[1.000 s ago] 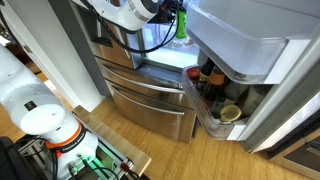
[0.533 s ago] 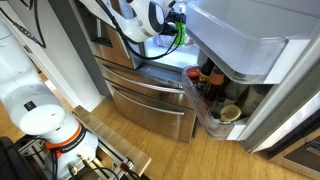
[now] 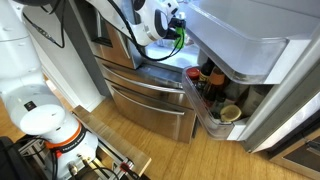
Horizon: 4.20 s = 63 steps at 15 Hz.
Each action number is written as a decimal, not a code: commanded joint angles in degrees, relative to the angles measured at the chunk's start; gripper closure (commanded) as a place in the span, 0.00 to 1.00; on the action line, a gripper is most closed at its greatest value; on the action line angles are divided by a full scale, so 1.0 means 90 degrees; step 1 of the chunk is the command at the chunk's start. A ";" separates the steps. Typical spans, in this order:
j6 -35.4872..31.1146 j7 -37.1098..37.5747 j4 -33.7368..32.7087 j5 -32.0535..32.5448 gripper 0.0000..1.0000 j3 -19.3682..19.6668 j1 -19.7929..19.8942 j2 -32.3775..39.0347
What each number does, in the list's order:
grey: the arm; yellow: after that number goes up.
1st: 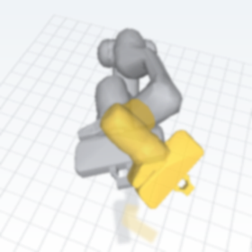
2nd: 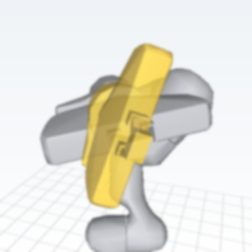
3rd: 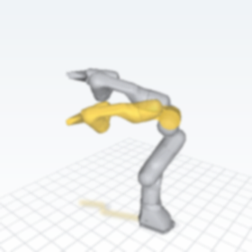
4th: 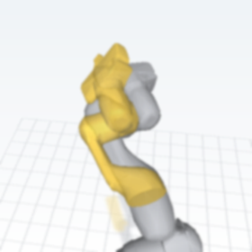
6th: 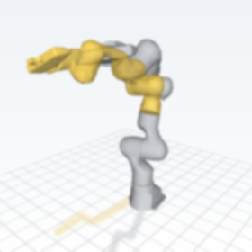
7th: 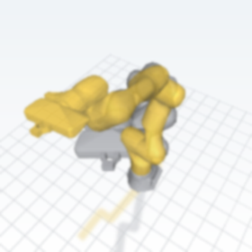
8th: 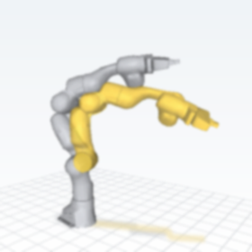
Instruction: Remove the green bottle from the fridge
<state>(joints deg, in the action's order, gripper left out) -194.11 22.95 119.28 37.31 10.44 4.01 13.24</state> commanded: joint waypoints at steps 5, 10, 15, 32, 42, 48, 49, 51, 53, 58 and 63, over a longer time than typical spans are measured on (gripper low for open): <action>-0.0193 -0.0004 -0.0318 0.0056 0.56 -0.0292 0.0263 0.0683; -0.0569 -0.0392 -0.0427 -0.0354 0.56 -0.0266 0.0245 0.0971; -0.0656 -0.0432 -0.0601 -0.0404 0.56 -0.0206 0.0164 0.1204; -0.0584 -0.0355 -0.0731 -0.0327 0.00 -0.0313 0.0190 0.1268; 0.0478 -0.0300 -0.0345 -0.0266 0.00 -0.0402 0.0114 0.0252; 0.1877 -0.1148 0.0057 -0.1333 0.00 -0.0658 0.0040 -0.0978; 0.2111 -0.1302 0.0161 -0.1478 0.00 -0.0826 0.0141 -0.1200; 0.2707 -0.1512 0.0340 -0.1728 0.00 -0.0892 0.0148 -0.1671; 0.3267 -0.1743 0.0463 -0.2059 0.00 -0.0886 0.0094 -0.2058; 0.5009 -0.2306 0.0616 -0.2704 0.00 -0.0779 0.0085 -0.3078; 0.6774 -0.2792 0.0611 -0.3178 0.00 -0.0576 0.0091 -0.3924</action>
<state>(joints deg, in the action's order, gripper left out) -139.72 0.95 122.27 12.17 4.20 5.01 -16.79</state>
